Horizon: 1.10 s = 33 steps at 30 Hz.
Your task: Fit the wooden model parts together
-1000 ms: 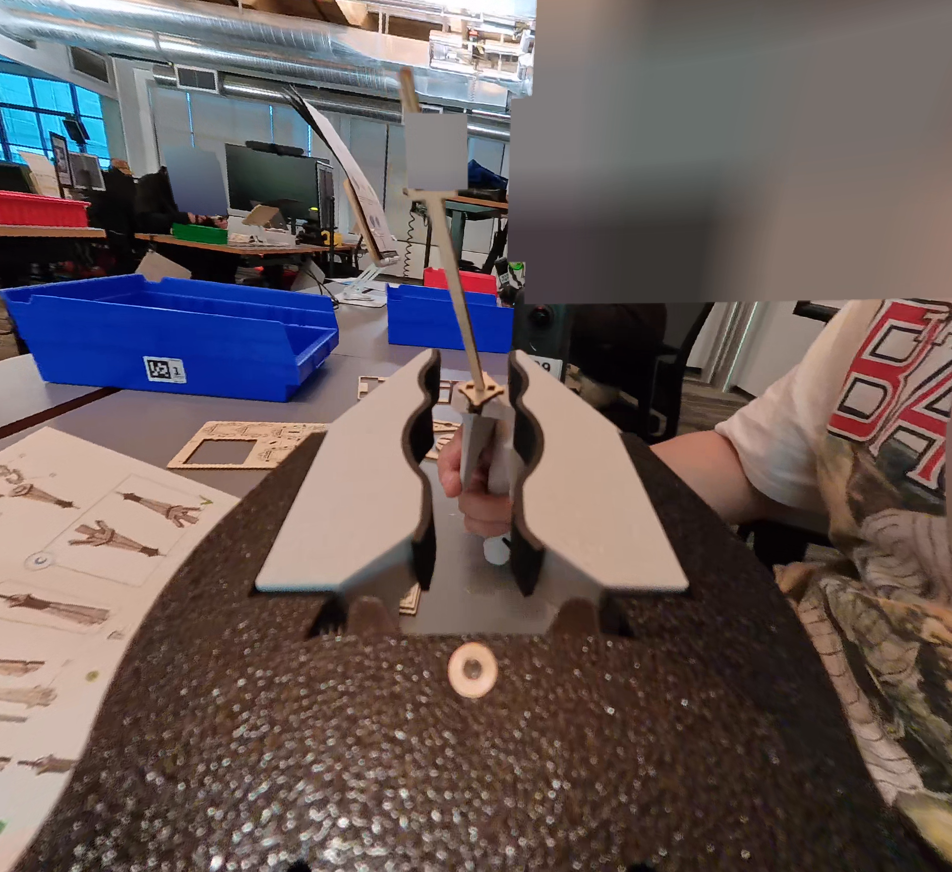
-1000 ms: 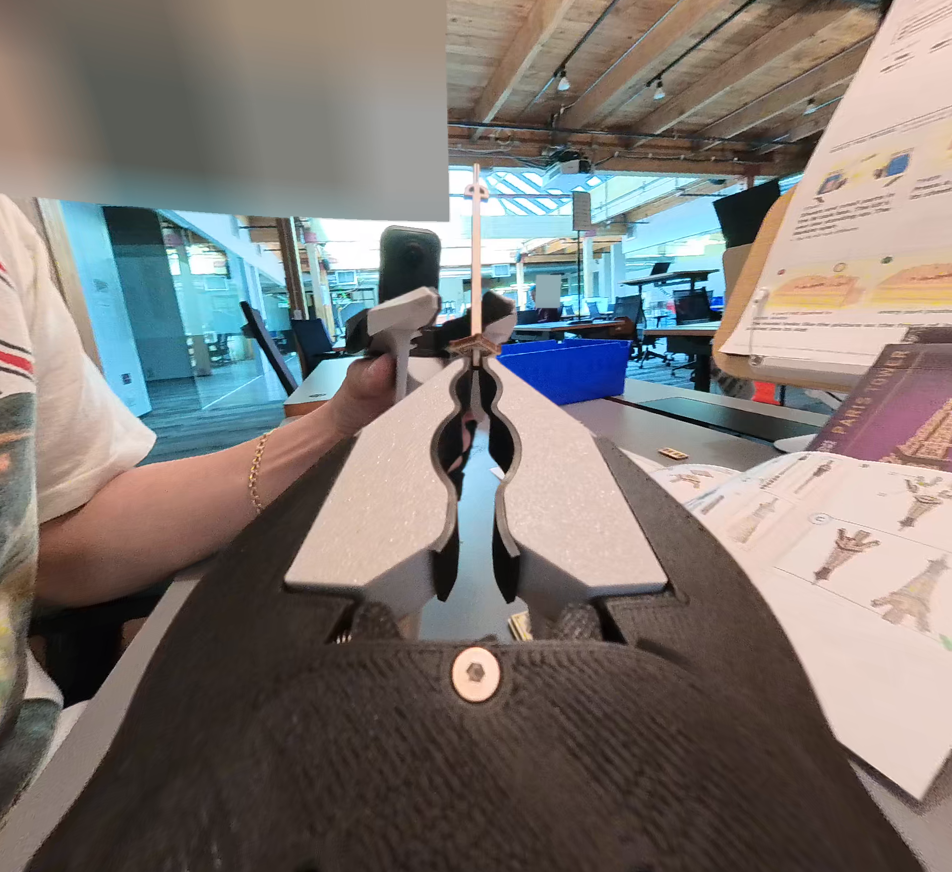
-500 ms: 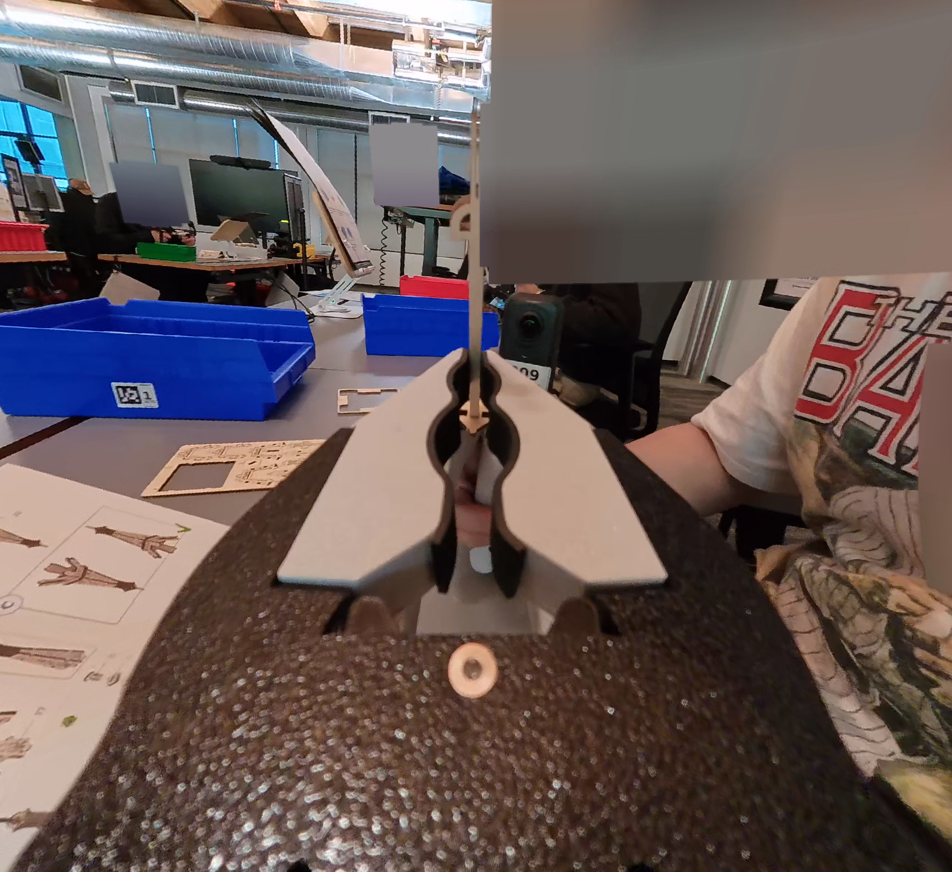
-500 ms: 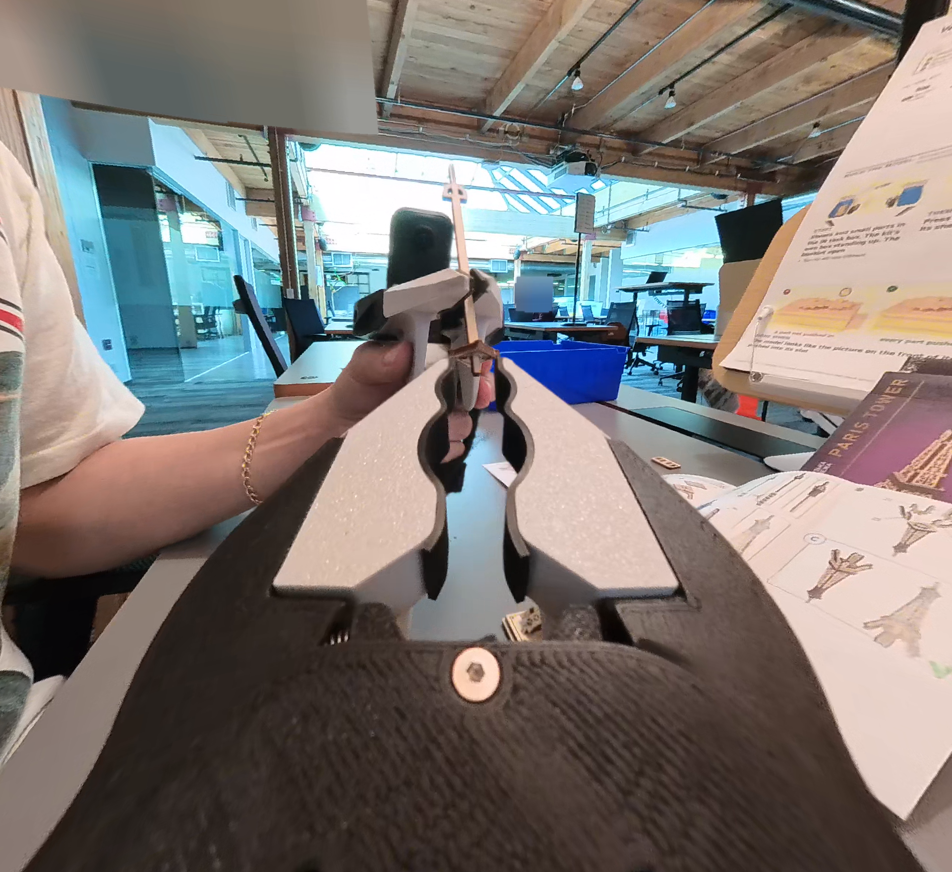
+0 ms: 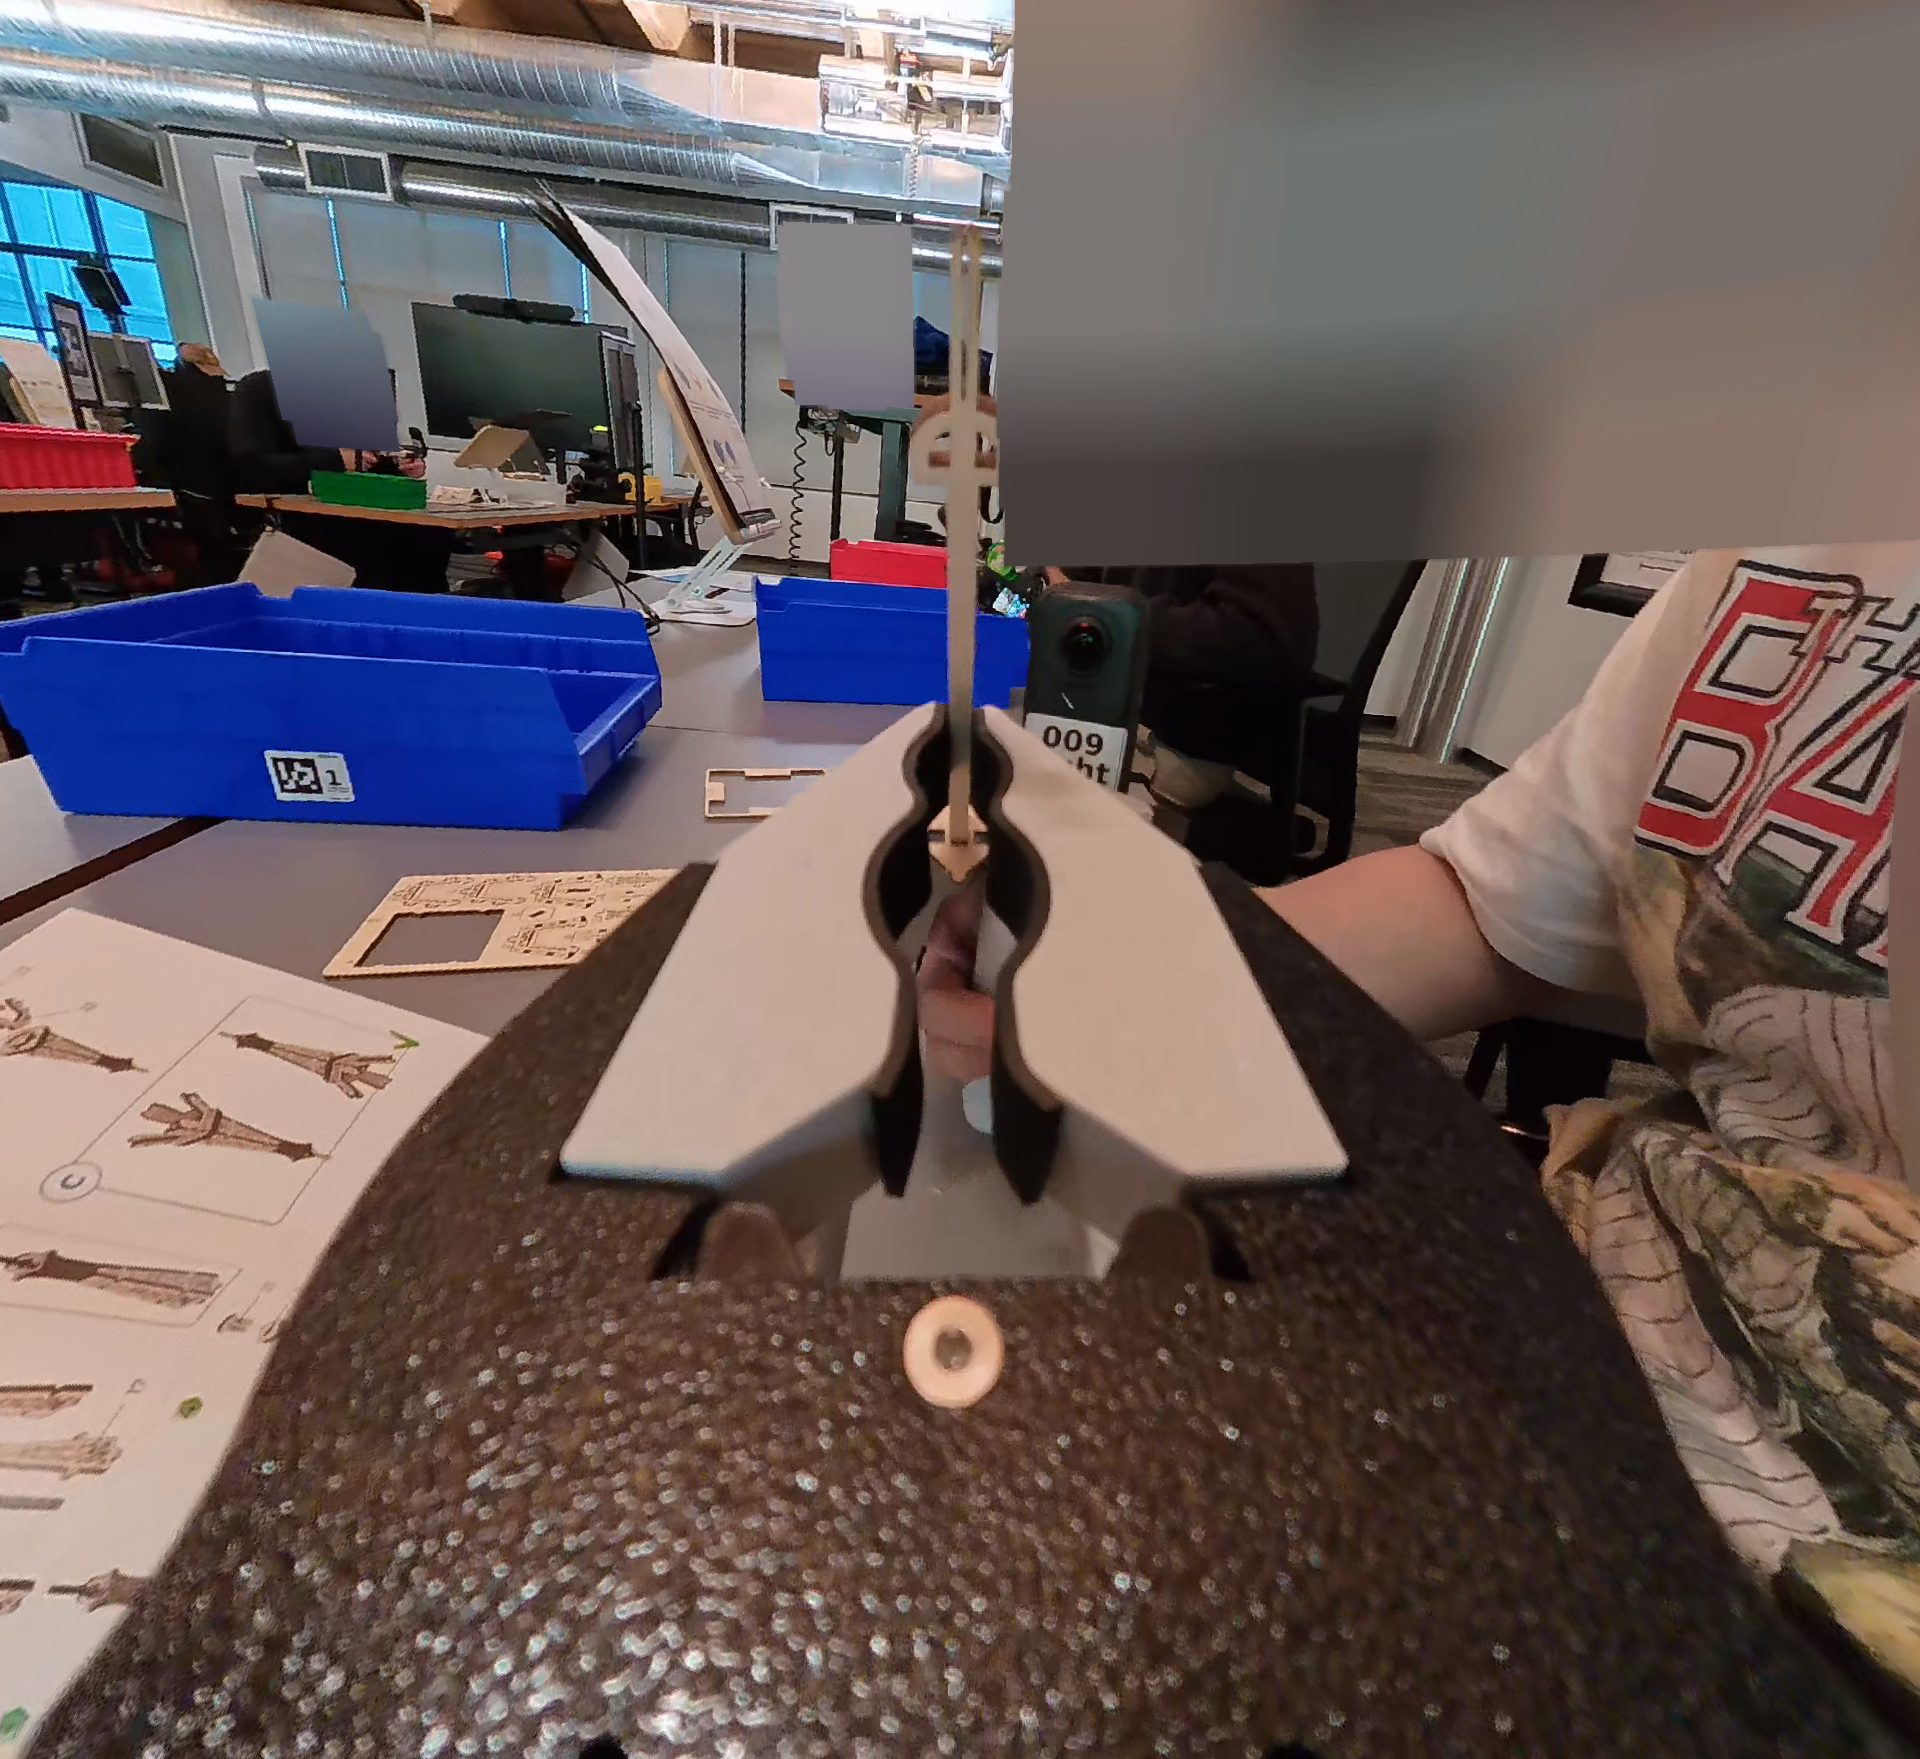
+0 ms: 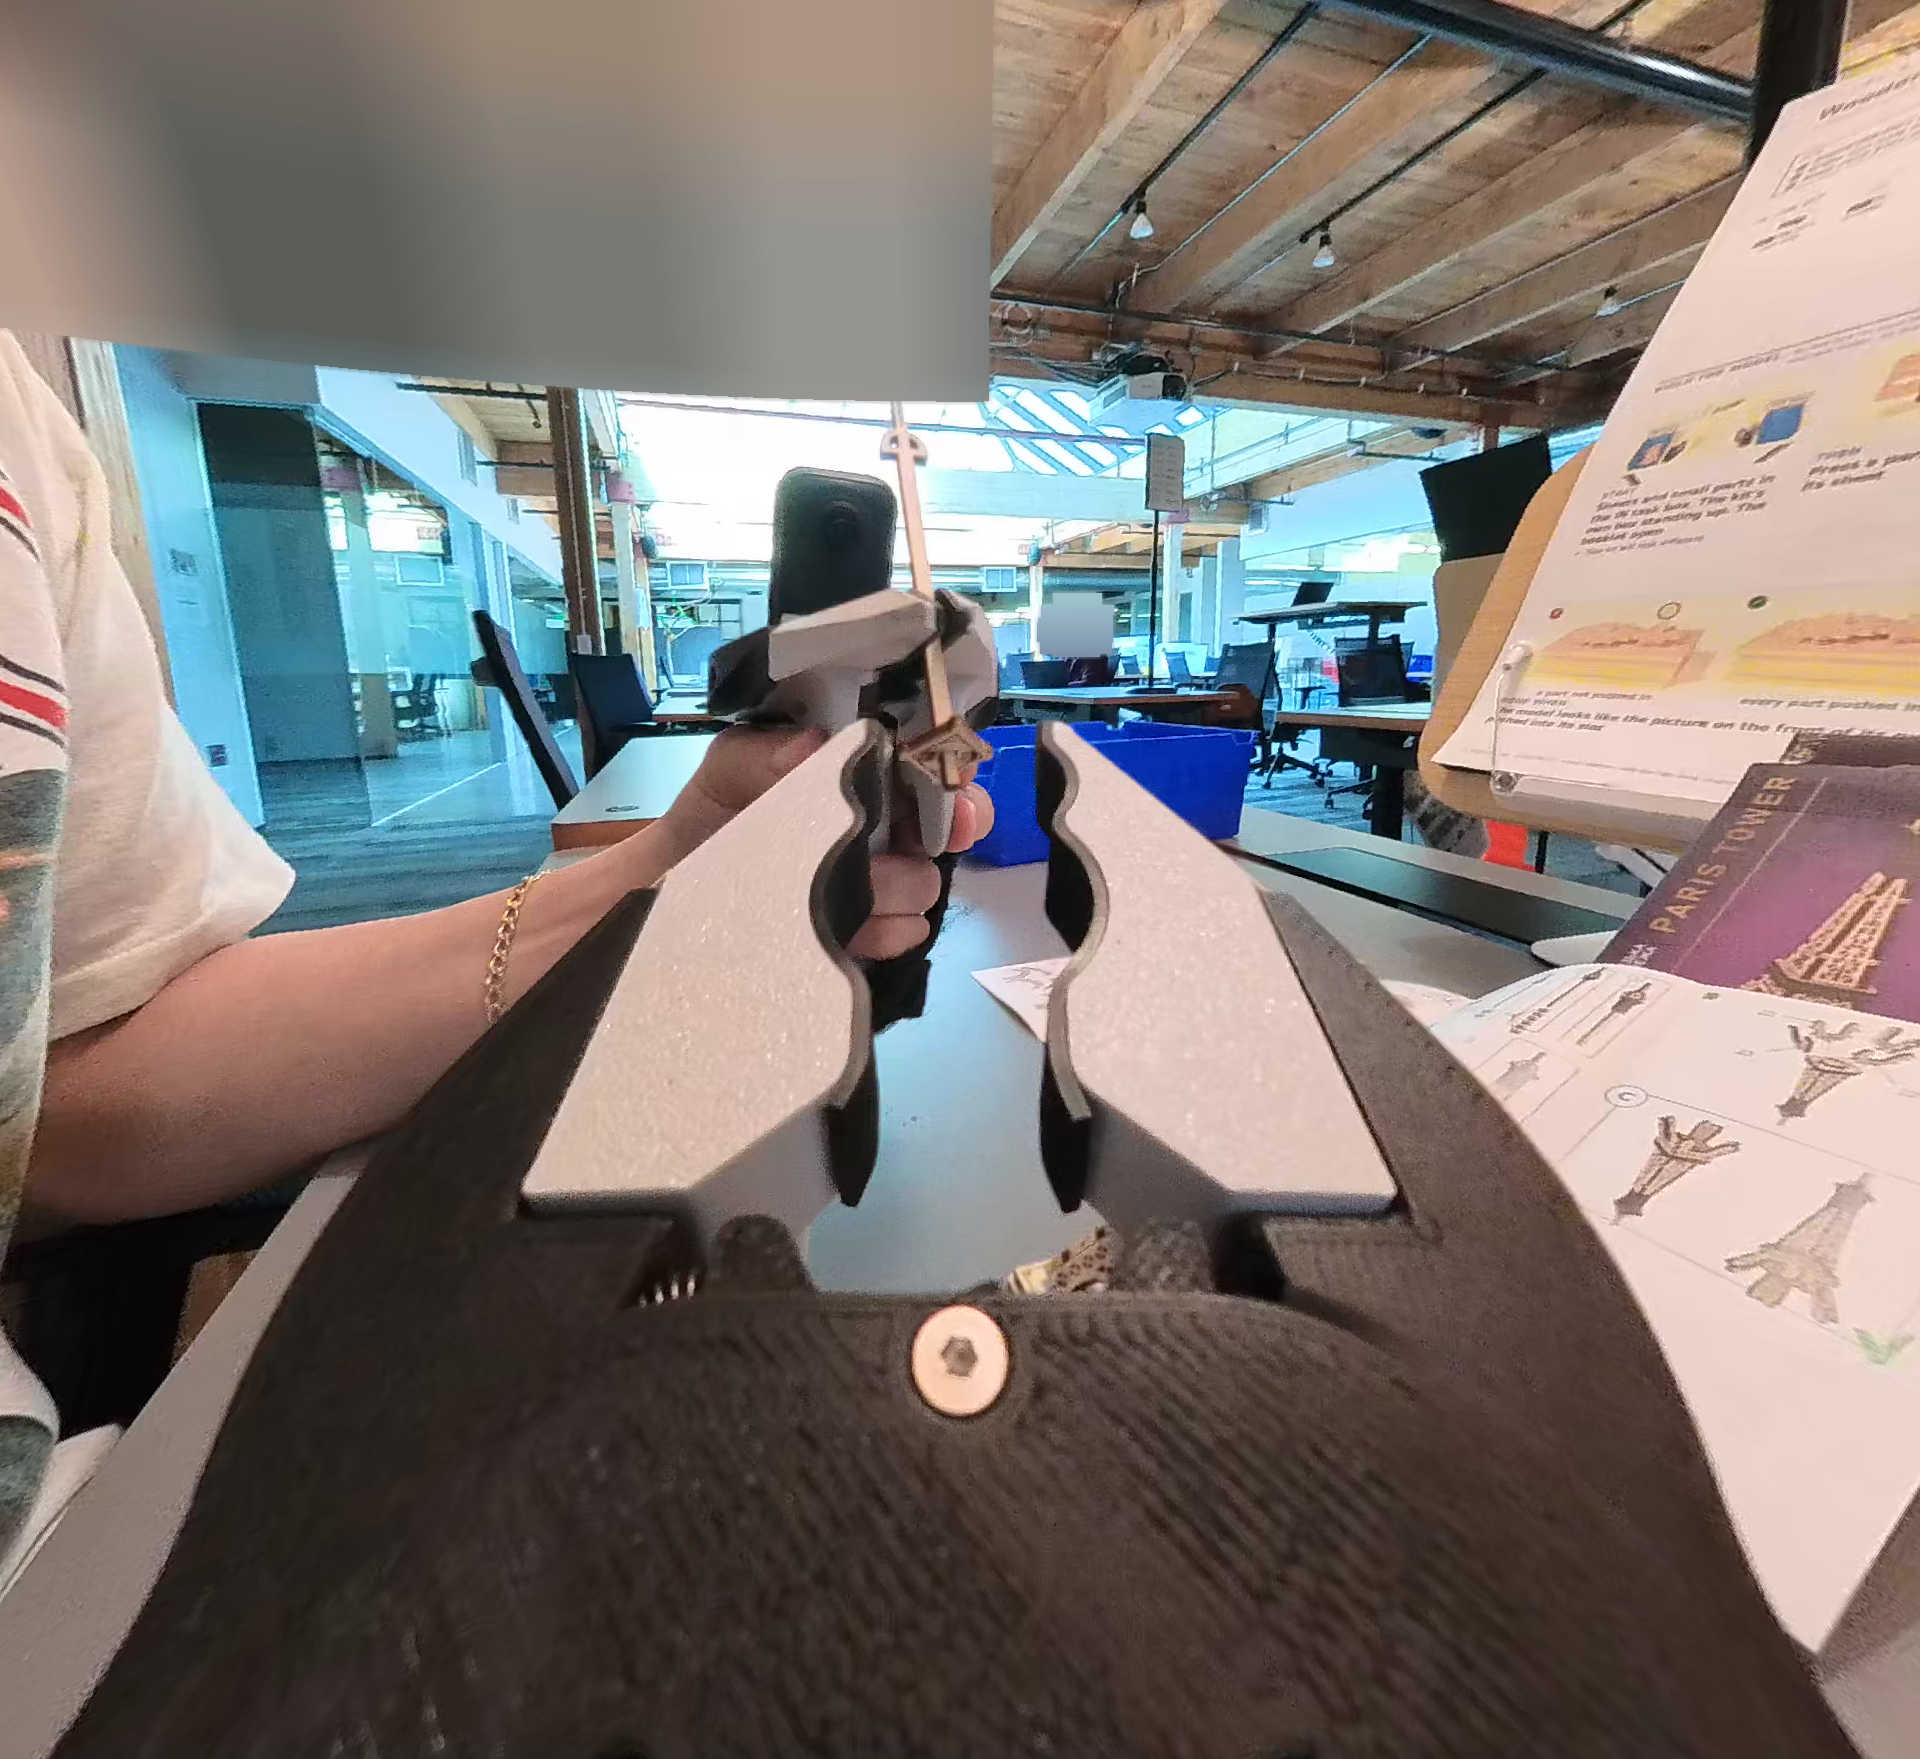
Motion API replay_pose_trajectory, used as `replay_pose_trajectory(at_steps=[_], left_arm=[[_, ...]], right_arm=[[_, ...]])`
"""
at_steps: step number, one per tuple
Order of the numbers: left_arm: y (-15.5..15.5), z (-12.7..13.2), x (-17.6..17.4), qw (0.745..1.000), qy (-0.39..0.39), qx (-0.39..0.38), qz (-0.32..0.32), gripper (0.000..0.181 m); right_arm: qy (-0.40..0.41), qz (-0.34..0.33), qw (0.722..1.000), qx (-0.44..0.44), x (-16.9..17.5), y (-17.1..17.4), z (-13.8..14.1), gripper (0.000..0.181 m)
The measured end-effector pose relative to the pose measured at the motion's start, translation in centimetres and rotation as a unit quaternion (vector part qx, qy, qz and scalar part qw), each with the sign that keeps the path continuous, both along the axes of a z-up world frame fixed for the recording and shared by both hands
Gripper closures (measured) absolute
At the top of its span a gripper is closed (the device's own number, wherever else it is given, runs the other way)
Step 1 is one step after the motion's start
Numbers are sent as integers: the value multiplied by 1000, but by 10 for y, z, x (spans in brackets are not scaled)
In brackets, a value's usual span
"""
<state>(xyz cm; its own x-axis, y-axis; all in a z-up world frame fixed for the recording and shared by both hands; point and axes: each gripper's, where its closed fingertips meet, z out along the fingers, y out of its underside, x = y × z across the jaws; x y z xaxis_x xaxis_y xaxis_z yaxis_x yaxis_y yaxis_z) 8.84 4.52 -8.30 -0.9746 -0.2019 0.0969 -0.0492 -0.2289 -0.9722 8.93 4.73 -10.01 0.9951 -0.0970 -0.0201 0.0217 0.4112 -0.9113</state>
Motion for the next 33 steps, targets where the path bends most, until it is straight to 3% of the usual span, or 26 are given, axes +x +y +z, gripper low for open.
replay_pose_trajectory(at_steps=[3, 9, 14, 21, 28, 33], left_arm=[[-2, -2, -2, 1000, -1, 6, -5, 181], [-6, -1, -8, 1000, 0, 2, -30, 181], [-6, -2, -8, 1000, 0, 4, -31, 181], [-7, -1, -8, 1000, -1, 3, -28, 181], [-6, -1, -7, 1000, -4, 5, -23, 181], [-6, -1, -7, 1000, -8, 6, -22, 181]], right_arm=[[4, -6, 1000, -5, 2, 2, -2, 146], [55, 71, 996, 19, -6, 1, 3, 163], [39, 63, 997, 8, -8, 3, 0, 164], [50, 46, 998, 5, -1, 2, -1, 148], [69, 73, 995, 7, -4, 4, -2, 157], [81, 76, 994, 7, -2, 3, -3, 152]])
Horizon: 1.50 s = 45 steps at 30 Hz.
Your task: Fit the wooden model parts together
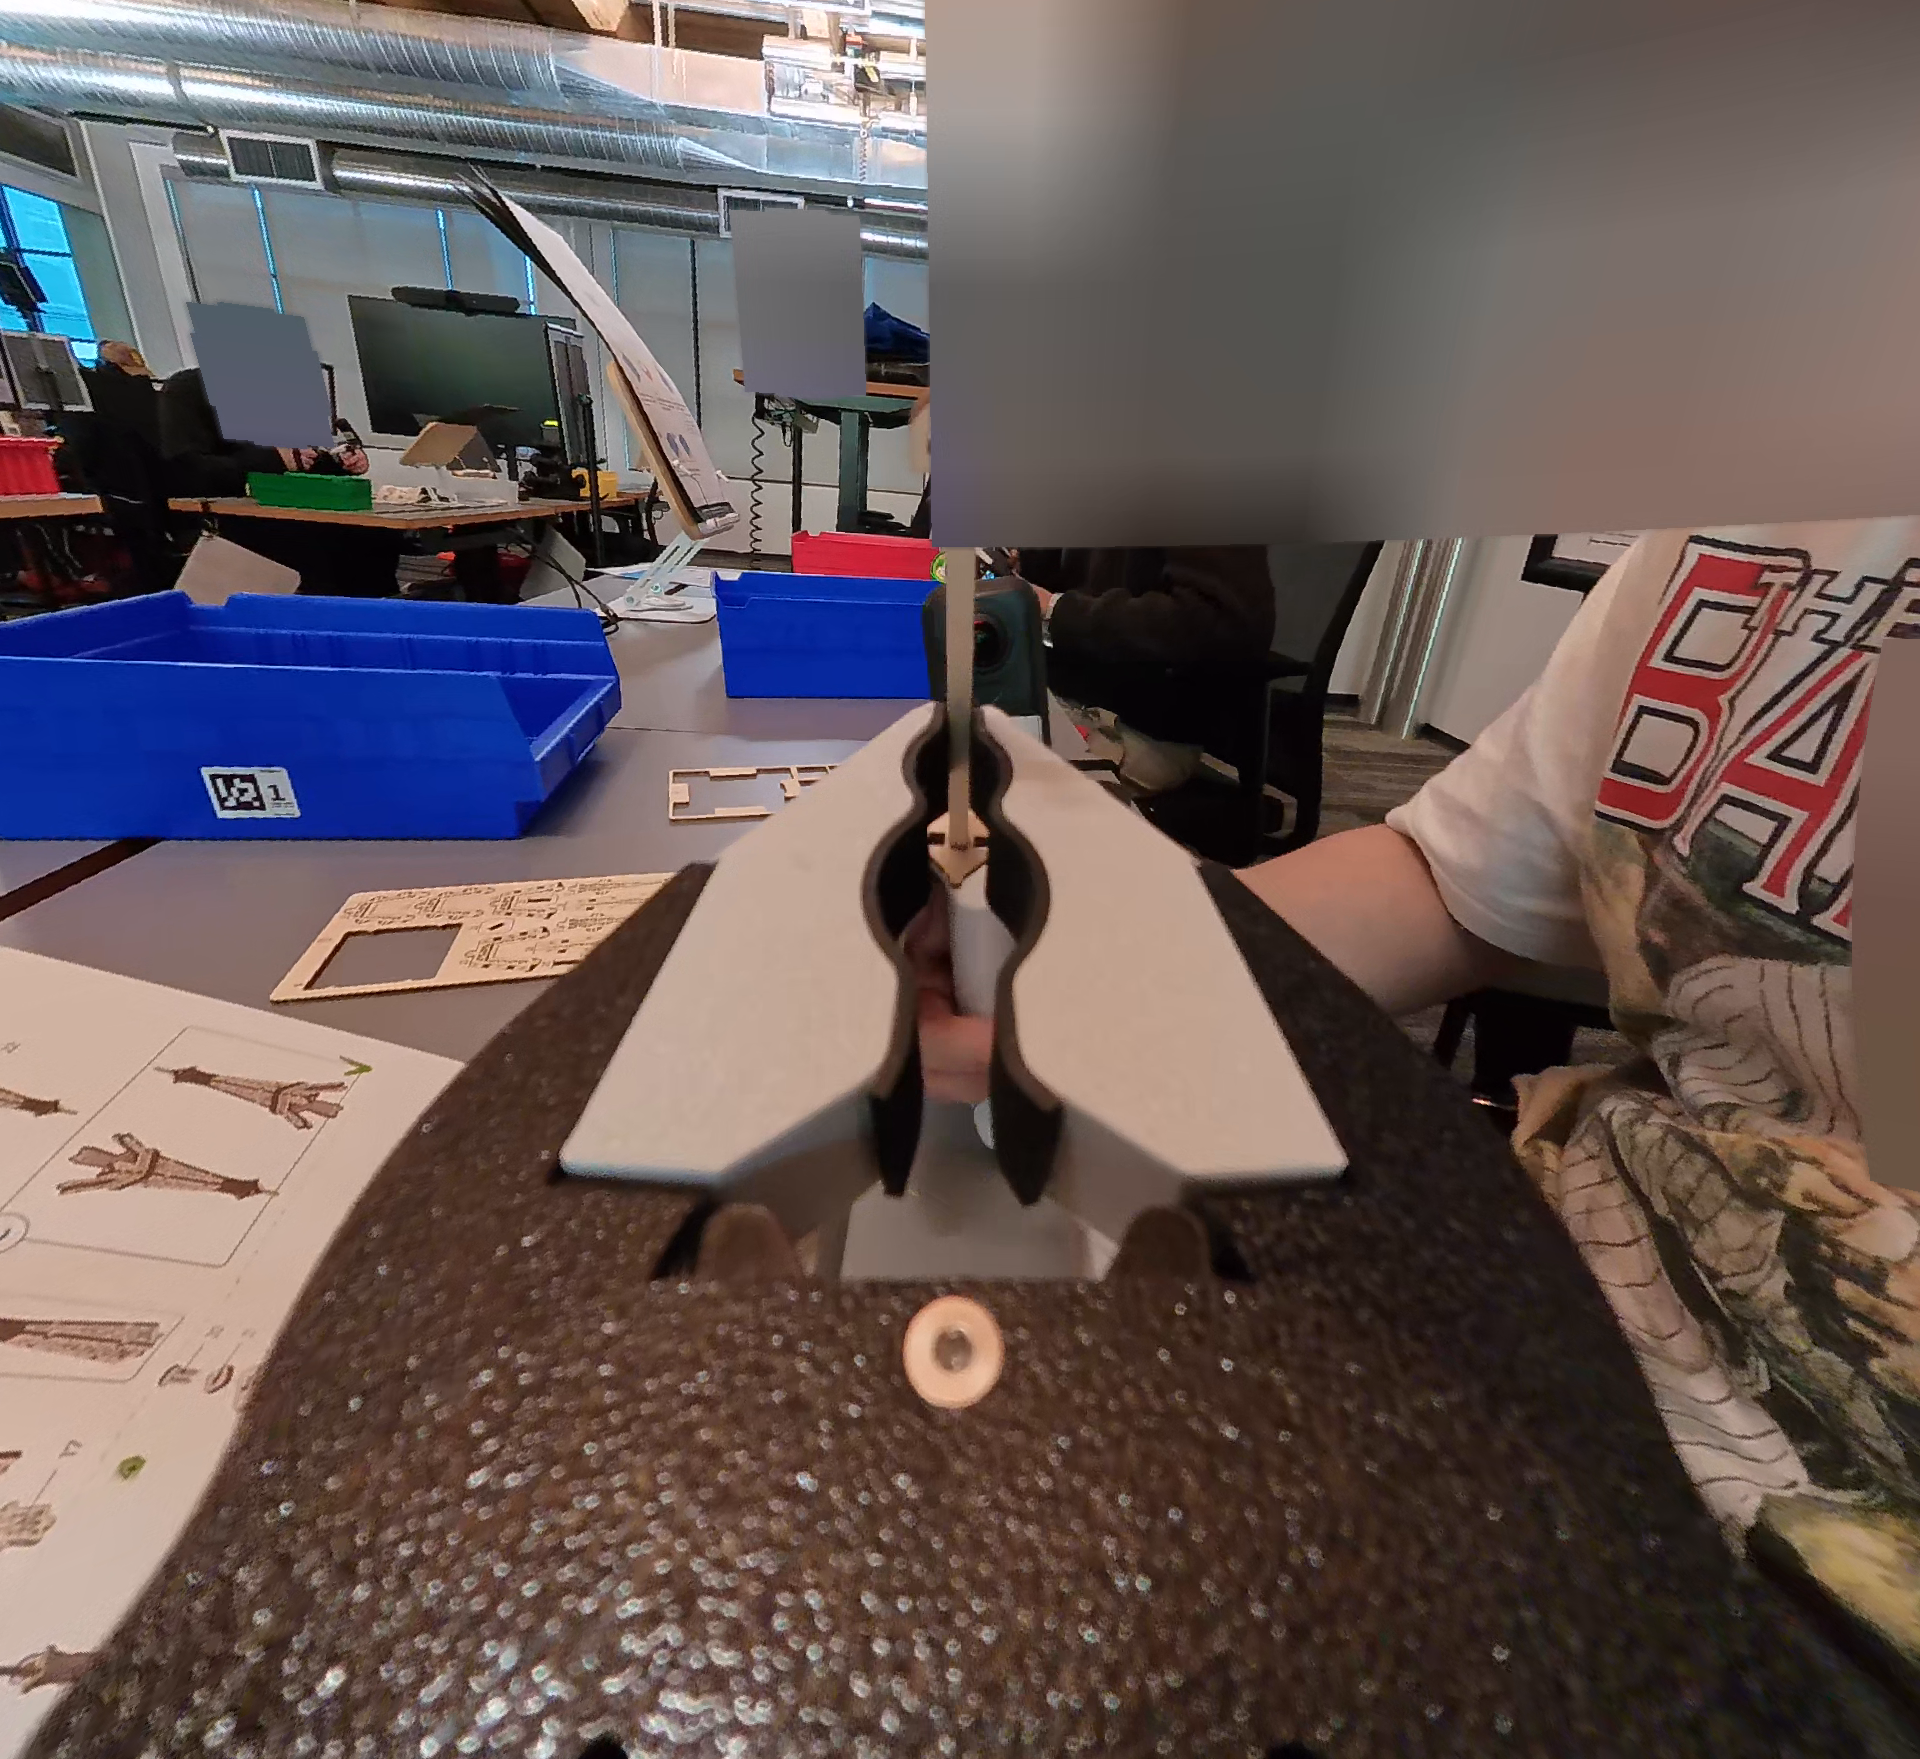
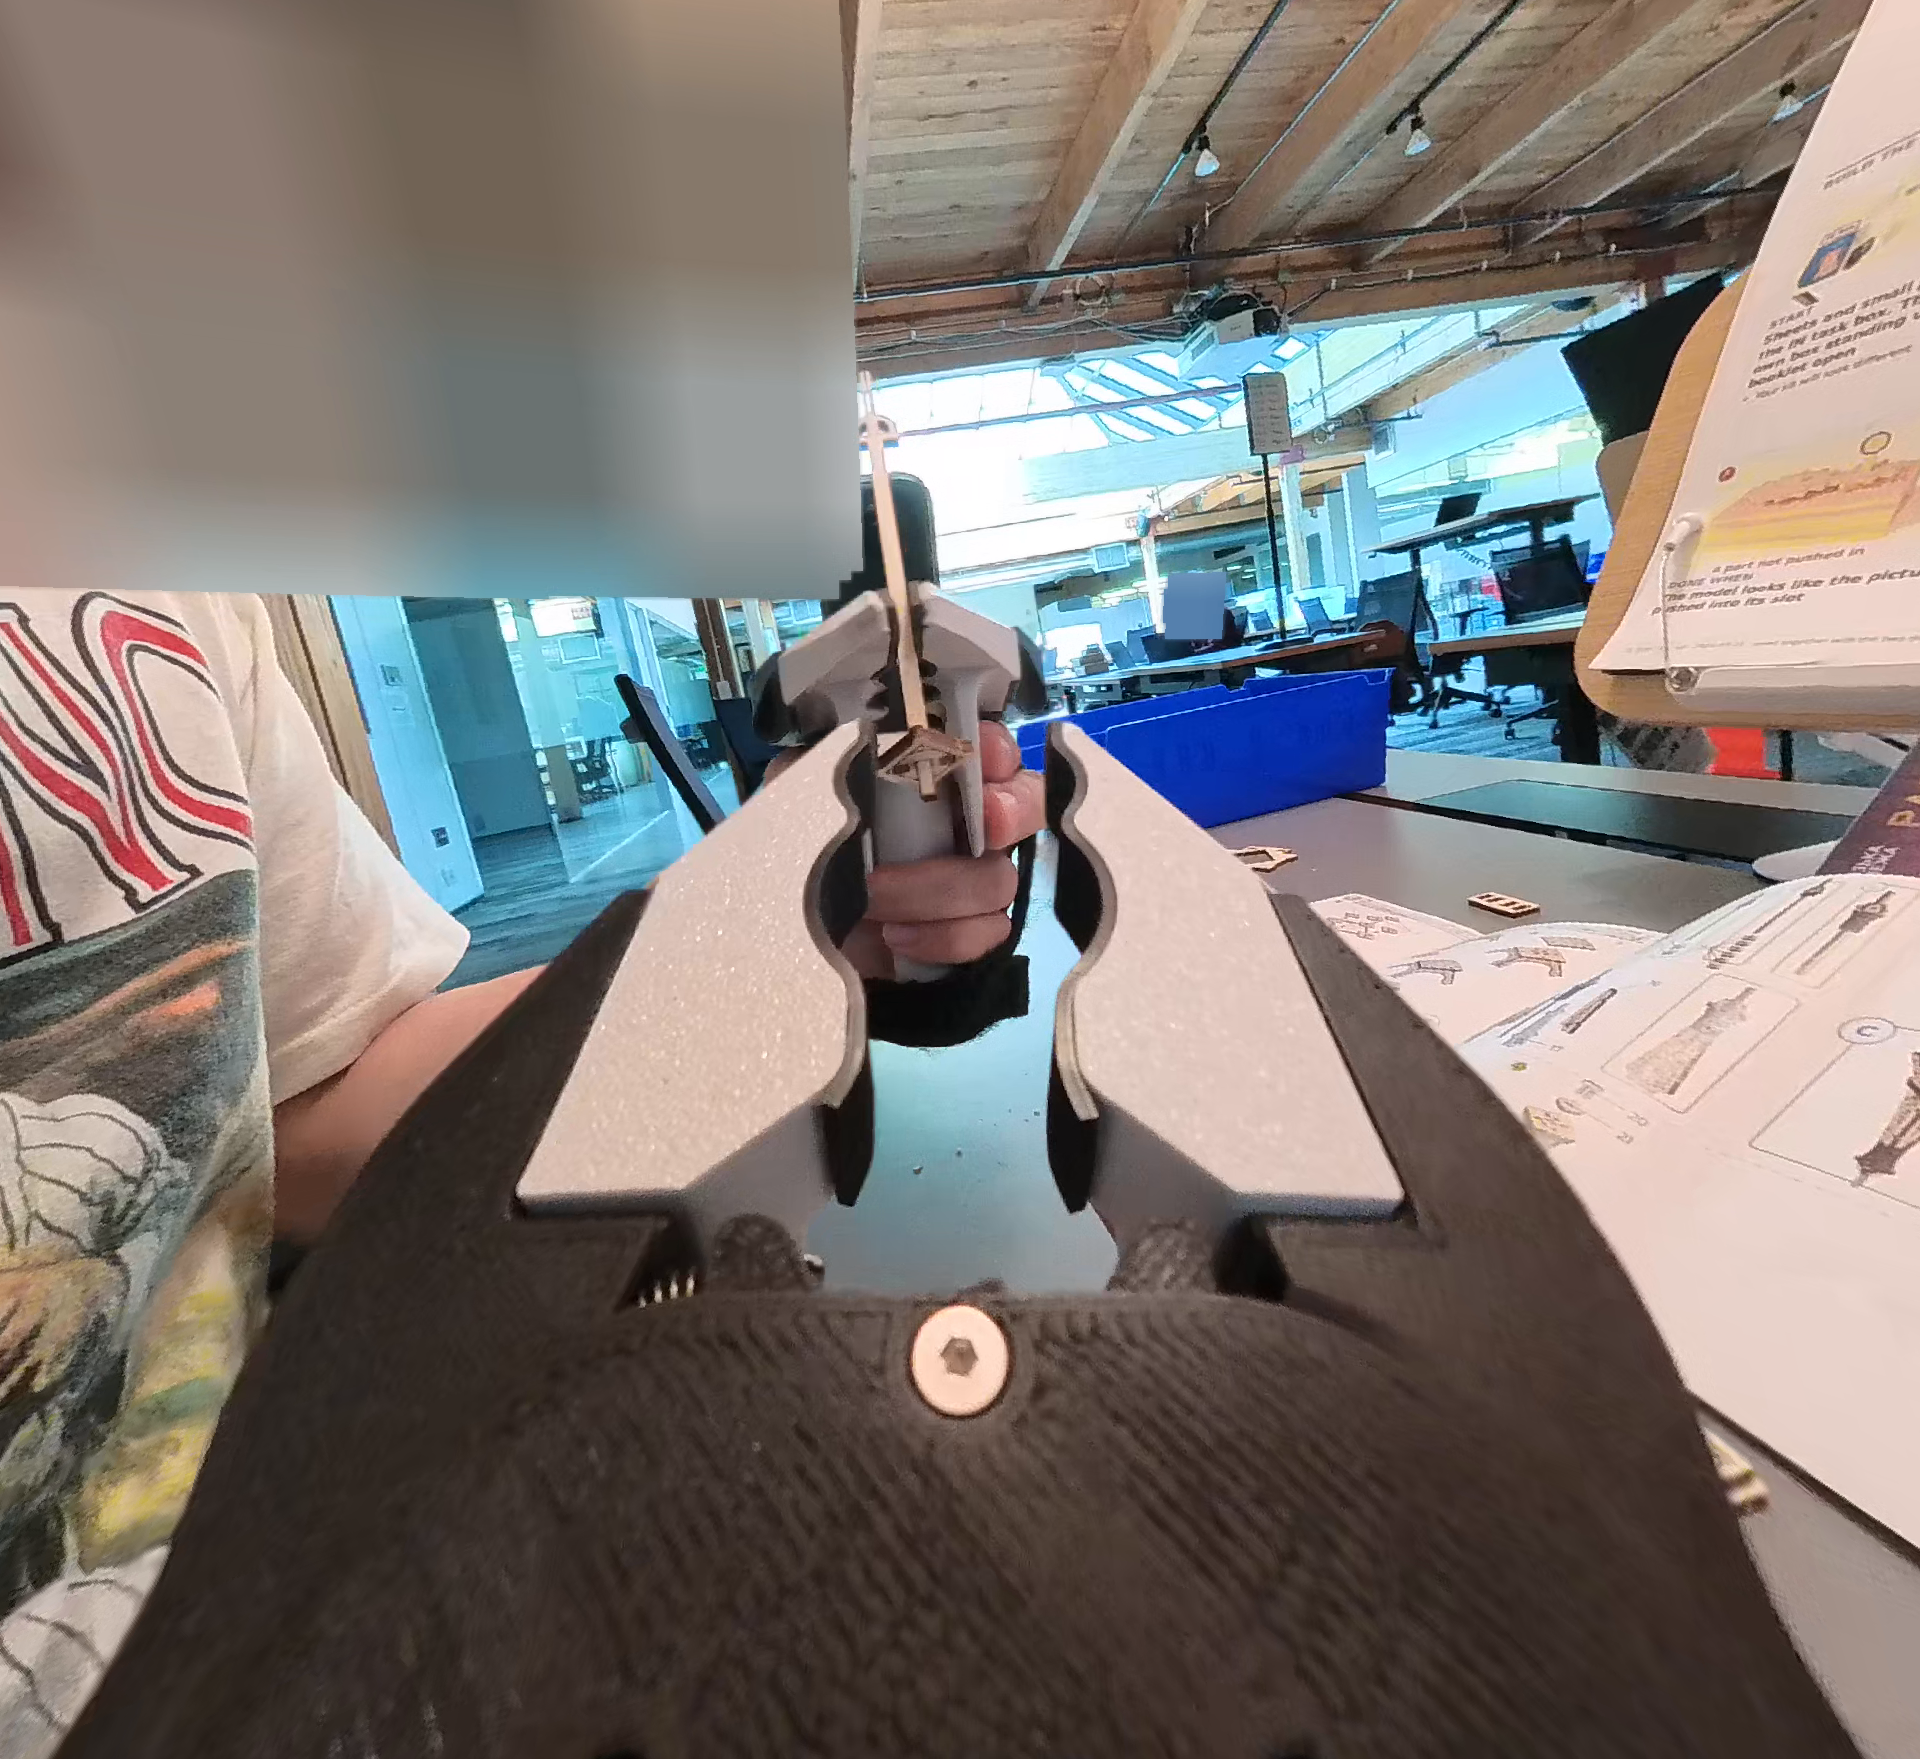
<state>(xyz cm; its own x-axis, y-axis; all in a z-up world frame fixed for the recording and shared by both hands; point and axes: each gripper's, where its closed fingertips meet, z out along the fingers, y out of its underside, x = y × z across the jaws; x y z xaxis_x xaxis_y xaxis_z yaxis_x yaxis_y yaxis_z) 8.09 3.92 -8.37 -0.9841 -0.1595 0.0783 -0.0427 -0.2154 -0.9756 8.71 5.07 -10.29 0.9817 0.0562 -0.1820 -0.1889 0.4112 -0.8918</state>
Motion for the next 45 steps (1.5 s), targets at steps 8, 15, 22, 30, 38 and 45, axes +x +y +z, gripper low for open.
replay_pose_trajectory(at_steps=[8, 15, 22, 30, 38, 45], left_arm=[[3, 4, -2, 1000, 0, -15, -9, 181], [3, 5, -5, 1000, 0, -18, -19, 181], [3, 5, -4, 1000, 1, -16, -17, 181], [7, 4, 1, 1000, 7, -17, 0, 181], [13, 4, 4, 1000, 8, -11, 12, 181], [15, 7, 4, 999, 19, -25, 5, 181]], right_arm=[[59, 91, 994, -12, -13, 7, -6, 142], [87, 108, 990, 8, -11, 4, -2, 148], [57, 68, 996, 2, -7, 4, -4, 150], [30, 26, 999, -22, -2, 6, -10, 142], [-15, -28, 999, -34, 2, 6, -11, 132], [-18, -24, 999, -39, 2, 7, -12, 143]])
